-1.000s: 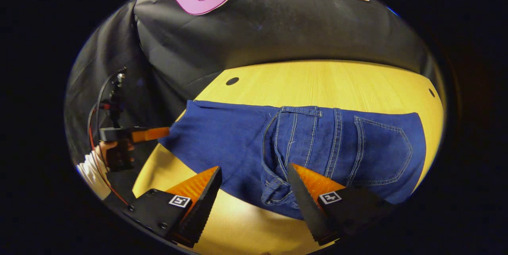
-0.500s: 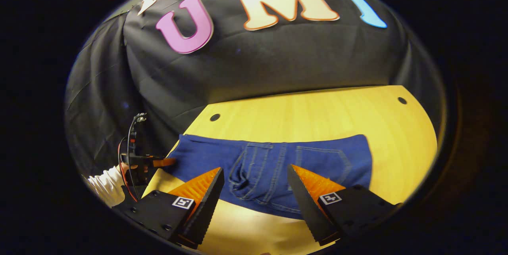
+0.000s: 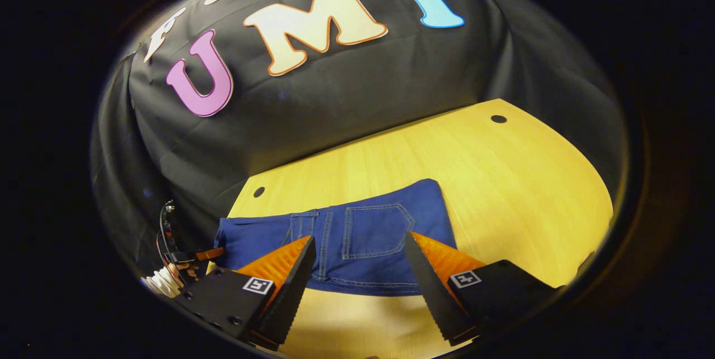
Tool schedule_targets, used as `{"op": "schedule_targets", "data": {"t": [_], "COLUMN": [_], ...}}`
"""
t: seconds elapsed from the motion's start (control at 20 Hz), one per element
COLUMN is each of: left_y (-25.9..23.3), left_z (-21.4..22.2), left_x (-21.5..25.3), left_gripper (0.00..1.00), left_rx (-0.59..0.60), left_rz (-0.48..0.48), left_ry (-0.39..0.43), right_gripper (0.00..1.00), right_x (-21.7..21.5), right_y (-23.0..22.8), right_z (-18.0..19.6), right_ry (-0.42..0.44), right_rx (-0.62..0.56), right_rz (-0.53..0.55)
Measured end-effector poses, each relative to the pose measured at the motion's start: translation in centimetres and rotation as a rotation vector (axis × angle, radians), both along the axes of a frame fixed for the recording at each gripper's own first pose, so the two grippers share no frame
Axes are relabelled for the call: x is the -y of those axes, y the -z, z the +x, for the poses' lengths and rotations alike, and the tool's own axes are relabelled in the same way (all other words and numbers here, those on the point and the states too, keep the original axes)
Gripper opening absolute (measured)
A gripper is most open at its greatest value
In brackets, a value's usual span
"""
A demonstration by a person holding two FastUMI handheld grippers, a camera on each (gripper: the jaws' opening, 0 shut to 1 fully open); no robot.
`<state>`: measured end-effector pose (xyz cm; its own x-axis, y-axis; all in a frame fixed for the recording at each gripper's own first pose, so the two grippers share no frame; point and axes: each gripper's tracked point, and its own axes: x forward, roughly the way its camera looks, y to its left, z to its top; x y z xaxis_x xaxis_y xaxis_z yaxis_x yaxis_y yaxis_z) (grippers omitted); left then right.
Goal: Grasp the waist and the cuffs of the jeans and fold them to make the two legs overlap; first hold the waist and fold one-third of the jeans toward the cuffs, then hold the cuffs and fold the remaining one-third in the same direction to finish folding.
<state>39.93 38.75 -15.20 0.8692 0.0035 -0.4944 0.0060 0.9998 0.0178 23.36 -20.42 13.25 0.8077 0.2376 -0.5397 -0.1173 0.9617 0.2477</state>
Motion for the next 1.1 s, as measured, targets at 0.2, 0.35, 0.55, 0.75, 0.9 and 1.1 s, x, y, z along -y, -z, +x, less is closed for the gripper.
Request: {"op": "schedule_targets", "data": {"t": [0.2, 0.35, 0.55, 0.75, 0.9, 1.1], "left_y": [-0.2, 0.0, -2.3, -6.6, -10.2, -13.3], "left_z": [-0.6, 0.3, 0.0, -1.9, -3.3, -4.2], "left_x": [-0.5, 0.6, 0.3, 1.9, 5.2, 13.9], "left_gripper": [0.03, 0.02, 0.00, 0.00, 0.00, 0.00], "left_rx": [0.035, -0.014, -0.005, 0.074, 0.132, 0.194], "left_rz": [-0.059, -0.019, -0.072, -0.177, -0.172, -0.164], "left_ry": [-0.016, -0.023, -0.049, -0.022, 0.011, 0.049], "right_gripper": [0.98, 0.98, 0.98, 0.98, 0.98, 0.98], "right_x": [0.7, 2.1, 4.1, 7.5, 9.6, 13.0], "right_y": [0.2, -0.1, -1.1, -2.3, -3.1, -3.0], "right_z": [-0.9, -1.9, -2.4, -2.5, -2.1, -1.0], "right_ry": [0.020, 0.046, 0.087, 0.117, 0.117, 0.052], "right_rx": [-0.001, -0.004, 0.010, 0.037, 0.049, 0.037], "right_rz": [-0.017, -0.023, -0.020, -0.031, 0.004, 0.021]}}
